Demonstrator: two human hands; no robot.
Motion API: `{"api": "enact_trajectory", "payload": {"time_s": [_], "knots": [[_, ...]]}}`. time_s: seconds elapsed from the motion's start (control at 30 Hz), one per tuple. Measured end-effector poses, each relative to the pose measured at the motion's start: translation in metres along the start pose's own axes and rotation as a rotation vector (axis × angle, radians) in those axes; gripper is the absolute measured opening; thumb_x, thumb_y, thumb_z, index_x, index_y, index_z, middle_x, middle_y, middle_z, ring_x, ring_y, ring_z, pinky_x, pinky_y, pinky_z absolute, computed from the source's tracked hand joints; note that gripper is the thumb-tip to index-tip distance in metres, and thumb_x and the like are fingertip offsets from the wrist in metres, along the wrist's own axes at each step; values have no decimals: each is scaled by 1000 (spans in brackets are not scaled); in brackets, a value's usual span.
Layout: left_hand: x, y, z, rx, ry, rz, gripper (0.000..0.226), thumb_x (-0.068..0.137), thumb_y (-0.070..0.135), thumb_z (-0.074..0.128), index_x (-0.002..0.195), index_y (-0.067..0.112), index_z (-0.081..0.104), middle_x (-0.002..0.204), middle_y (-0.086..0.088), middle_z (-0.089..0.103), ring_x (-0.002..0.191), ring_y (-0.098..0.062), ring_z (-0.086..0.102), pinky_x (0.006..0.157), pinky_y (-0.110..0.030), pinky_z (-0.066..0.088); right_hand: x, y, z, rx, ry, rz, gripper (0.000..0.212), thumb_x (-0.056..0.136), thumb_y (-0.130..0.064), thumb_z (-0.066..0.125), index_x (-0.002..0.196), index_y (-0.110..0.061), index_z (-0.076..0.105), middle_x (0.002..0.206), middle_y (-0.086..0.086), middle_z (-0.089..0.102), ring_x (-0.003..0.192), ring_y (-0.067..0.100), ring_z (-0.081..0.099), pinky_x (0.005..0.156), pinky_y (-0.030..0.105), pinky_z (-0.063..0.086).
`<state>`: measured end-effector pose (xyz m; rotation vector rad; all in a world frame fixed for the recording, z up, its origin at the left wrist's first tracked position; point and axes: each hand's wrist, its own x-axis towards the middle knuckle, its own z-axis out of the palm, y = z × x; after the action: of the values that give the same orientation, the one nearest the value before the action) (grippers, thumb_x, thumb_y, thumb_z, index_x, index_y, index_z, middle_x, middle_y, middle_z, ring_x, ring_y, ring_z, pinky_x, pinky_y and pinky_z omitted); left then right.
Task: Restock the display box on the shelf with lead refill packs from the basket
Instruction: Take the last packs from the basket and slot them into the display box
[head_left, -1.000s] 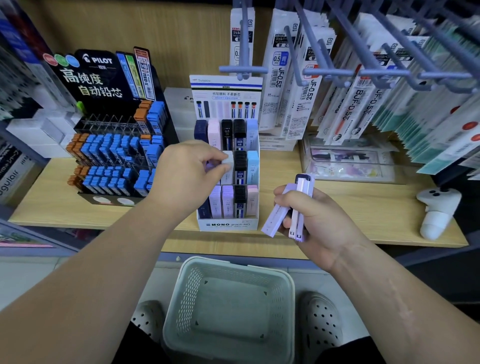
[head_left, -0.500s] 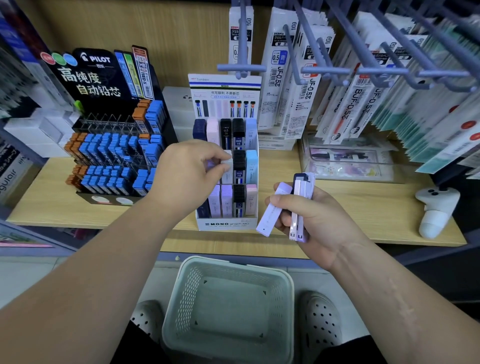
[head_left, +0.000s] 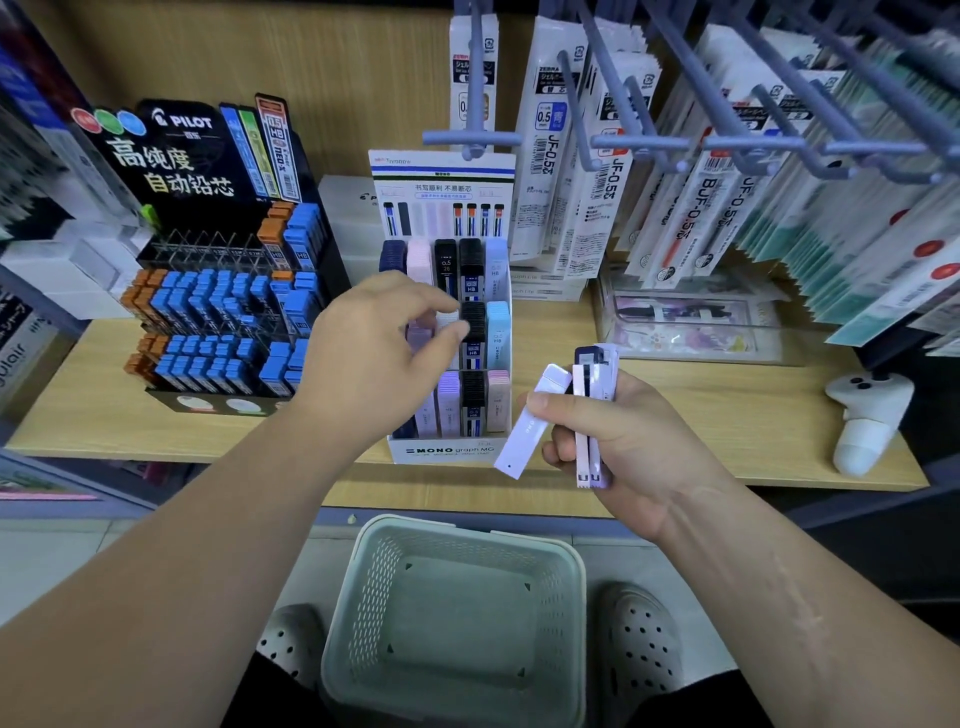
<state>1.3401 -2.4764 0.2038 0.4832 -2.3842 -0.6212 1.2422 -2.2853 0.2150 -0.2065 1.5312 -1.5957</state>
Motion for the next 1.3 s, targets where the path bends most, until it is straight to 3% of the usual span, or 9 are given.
{"api": "enact_trajectory", "payload": {"time_s": [0.17,0.27,0.4,0.53,0.67,0.87,0.97,1.07,1.3], "knots": [[-6,38,0,-555,-326,-395,8,90,16,70,87,13,77,70,0,70,58,-10,57,56,-24,47,1,3,6,-93,-15,-21,17,80,-3,78,82,-15,67,76,2,70,57,12,60,53,23,47],[-13,42,5,-648,-439,-473,4,86,11,73,85,9,76,75,-14,71,54,-8,52,55,-22,45,1,5,8,-131,-26,-31,17,79,-4,78,89,-13,69,76,2,72,65,16,62,50,22,46],[-19,37,4,-676,-475,-547,8,84,9,74,77,6,74,66,-3,69,58,-14,55,54,-20,46,-1,8,12,-162,-27,-42,19,79,-2,78,89,-16,71,78,3,74,65,14,64,52,23,47],[-21,35,-1,-720,-446,-598,10,89,6,68,80,2,70,60,-6,64,56,-17,56,47,-19,41,-3,8,15,-154,-20,-64,15,80,-5,79,90,-11,70,77,0,75,68,12,66,56,25,49],[-23,28,-9,-860,-358,-669,10,92,8,65,82,6,68,70,-10,66,57,-19,59,50,-26,45,-7,7,14,-129,26,-66,20,79,-4,79,83,-14,62,61,-12,67,48,4,58,47,20,46],[-36,31,-18,-895,-292,-627,18,92,1,63,107,8,70,67,-12,65,57,-19,58,58,-29,53,-16,15,22,-93,7,-105,22,79,-4,79,82,-16,61,68,-7,67,49,3,58,47,22,46],[-42,33,-23,-897,-263,-609,16,92,-1,63,105,6,70,67,-12,66,57,-20,59,59,-30,54,-19,18,26,-115,-21,-140,22,80,-5,78,80,-17,61,72,-5,67,55,7,60,51,24,48],[-47,32,-27,-850,-286,-588,14,91,-2,63,99,7,70,65,-12,65,57,-20,60,58,-30,54,-20,27,31,-180,-13,-143,22,79,-7,80,83,-16,61,78,0,68,66,15,62,54,27,51],[-39,-6,-47,-519,-132,-536,11,91,2,65,97,10,69,73,-12,72,65,-18,69,63,-30,56,-13,32,28,-176,202,-84,24,77,-16,84,85,-20,62,69,-3,68,46,13,56,50,26,47]]}}
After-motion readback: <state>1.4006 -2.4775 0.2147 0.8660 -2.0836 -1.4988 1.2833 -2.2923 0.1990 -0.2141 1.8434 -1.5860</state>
